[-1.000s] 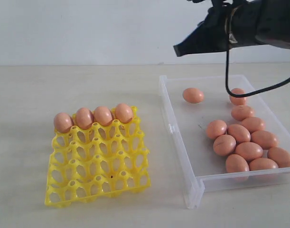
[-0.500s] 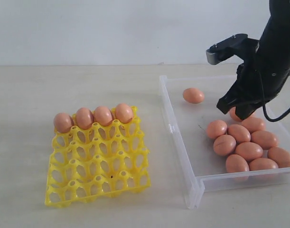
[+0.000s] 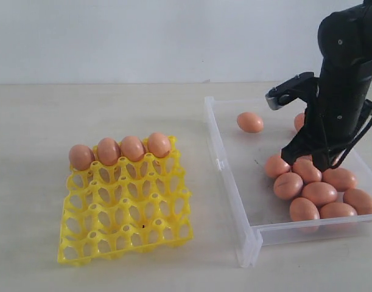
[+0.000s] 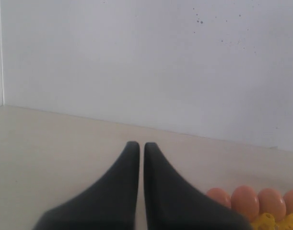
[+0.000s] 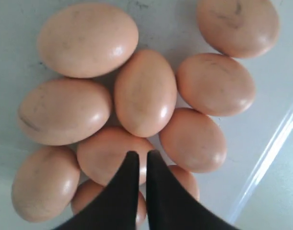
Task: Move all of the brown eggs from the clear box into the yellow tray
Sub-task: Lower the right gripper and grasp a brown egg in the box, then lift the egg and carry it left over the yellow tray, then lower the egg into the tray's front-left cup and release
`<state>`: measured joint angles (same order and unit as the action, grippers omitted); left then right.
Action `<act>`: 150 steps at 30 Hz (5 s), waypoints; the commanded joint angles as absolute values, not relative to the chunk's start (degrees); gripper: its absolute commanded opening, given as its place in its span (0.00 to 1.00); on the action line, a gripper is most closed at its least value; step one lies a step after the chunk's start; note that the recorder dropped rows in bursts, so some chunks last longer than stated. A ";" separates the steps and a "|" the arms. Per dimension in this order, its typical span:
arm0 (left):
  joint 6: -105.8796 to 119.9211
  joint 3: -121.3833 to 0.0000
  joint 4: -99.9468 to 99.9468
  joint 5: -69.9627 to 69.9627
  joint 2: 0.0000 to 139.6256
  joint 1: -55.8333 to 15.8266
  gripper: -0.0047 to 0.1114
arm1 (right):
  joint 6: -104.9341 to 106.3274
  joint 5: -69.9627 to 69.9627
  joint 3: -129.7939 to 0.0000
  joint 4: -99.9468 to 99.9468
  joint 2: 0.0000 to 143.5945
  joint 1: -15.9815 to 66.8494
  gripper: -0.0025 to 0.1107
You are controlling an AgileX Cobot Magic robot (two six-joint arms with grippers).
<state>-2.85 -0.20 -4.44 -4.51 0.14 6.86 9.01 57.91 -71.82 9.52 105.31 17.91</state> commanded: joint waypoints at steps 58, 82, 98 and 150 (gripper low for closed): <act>-3.36 0.00 -4.95 -4.39 0.00 6.77 0.07 | 6.66 43.71 -72.07 14.46 117.43 17.64 0.02; -3.36 0.00 -4.95 -4.32 0.00 6.77 0.07 | 2.83 3.77 -70.41 4.60 101.37 33.56 0.02; -3.36 0.00 -4.95 -4.32 0.00 6.77 0.07 | -20.59 -60.36 -64.83 27.52 118.78 42.37 0.02; -3.36 0.00 -4.95 -4.34 0.00 6.77 0.07 | -35.70 -45.19 -82.88 53.86 137.75 42.97 0.02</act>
<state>-2.85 -0.20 -4.44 -4.51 0.14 6.86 -35.34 -45.31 -82.64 53.75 137.58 42.89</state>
